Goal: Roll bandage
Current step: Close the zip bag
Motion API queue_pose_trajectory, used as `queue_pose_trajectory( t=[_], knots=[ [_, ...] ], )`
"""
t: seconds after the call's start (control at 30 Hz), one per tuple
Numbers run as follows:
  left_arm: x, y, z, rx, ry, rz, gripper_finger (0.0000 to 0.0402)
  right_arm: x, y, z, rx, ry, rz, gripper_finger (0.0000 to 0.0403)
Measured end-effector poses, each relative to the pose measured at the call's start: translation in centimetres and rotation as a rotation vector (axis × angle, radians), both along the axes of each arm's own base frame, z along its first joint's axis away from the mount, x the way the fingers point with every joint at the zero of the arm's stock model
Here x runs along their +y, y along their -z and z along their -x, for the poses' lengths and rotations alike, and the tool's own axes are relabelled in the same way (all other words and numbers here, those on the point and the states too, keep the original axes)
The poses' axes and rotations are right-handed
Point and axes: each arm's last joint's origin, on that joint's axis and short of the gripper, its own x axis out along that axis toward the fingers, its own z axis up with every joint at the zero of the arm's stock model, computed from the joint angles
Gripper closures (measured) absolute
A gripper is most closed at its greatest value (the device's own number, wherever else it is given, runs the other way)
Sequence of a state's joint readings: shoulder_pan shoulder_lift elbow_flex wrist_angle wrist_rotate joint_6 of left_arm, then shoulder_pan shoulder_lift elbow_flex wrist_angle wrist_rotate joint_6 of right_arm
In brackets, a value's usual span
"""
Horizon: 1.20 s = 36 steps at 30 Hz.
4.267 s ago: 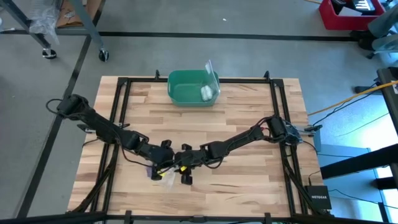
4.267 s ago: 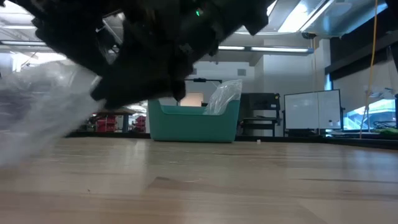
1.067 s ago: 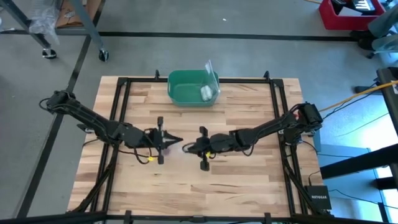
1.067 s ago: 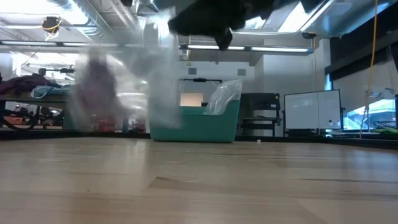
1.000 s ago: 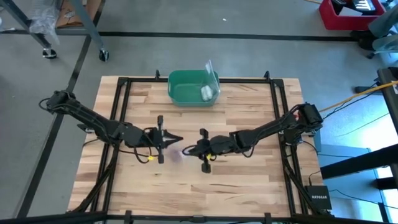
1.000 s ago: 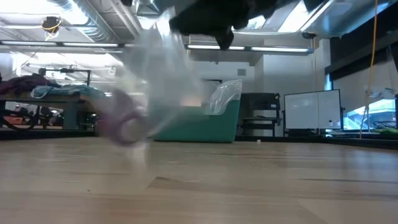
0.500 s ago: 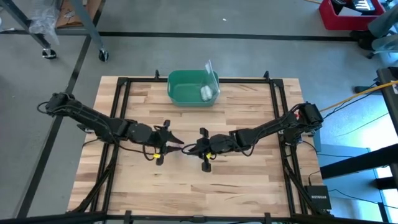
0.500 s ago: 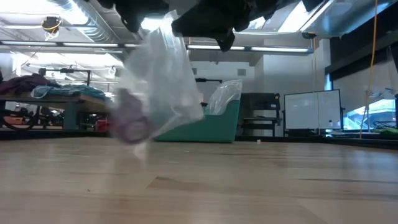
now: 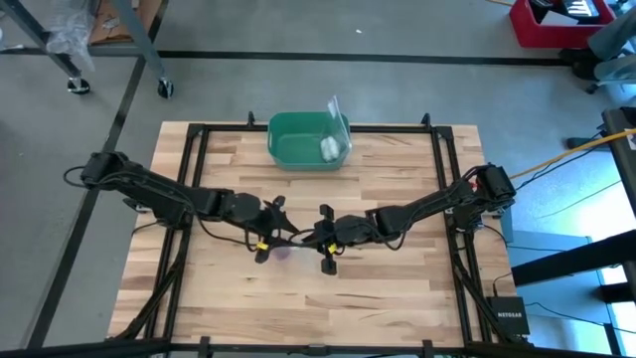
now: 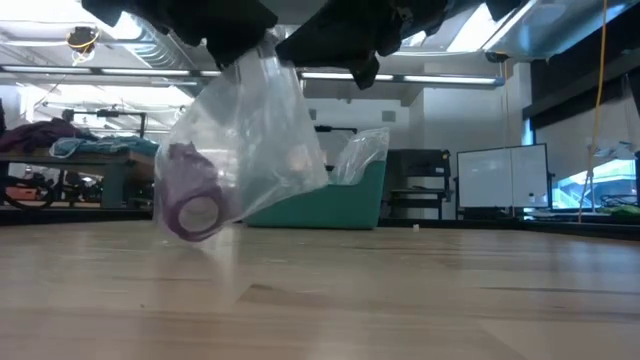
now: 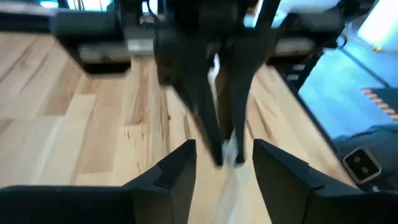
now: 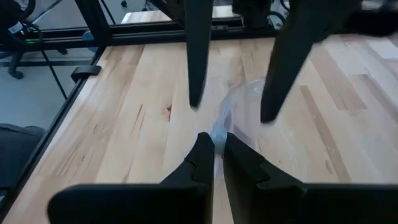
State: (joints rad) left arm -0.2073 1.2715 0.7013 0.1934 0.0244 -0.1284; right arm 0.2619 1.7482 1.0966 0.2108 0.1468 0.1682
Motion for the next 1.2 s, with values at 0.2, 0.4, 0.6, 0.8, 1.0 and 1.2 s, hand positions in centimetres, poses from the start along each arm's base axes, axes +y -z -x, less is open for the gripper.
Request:
queue_pose_trajectory(
  t=[0.2, 0.4, 0.6, 0.8, 1.0, 1.2],
  knots=[
    [0.25, -0.08, -0.03, -0.004, -0.023, 0.004, 0.0313, 0.04, 0.71, -0.17, 0.024, 0.006, -0.005, 0.0379],
    [0.18, 0.2, -0.14, 0.008, -0.011, -0.008, 0.0395, 0.05, 0.61, -0.22, 0.014, 0.01, -0.017, 0.0379],
    [0.09, 0.41, -0.23, 0.022, -0.012, 0.011, 0.036, 0.04, 0.65, -0.2, 0.02, 0.021, -0.036, 0.0379],
    [0.17, 0.37, -0.25, 0.013, -0.011, -0.01, 0.033, 0.04, 0.59, -0.23, 0.015, 0.02, -0.037, 0.0379],
    [0.08, 0.37, -0.28, -0.004, -0.005, -0.073, 0.0393, 0.04, 0.49, -0.28, 0.005, 0.03, -0.058, 0.037],
    [-0.57, 0.26, -0.16, -0.036, -0.075, -0.191, 0.04, -0.11, 0.36, -0.34, -0.012, 0.073, -0.047, 0.0345]
  ],
)
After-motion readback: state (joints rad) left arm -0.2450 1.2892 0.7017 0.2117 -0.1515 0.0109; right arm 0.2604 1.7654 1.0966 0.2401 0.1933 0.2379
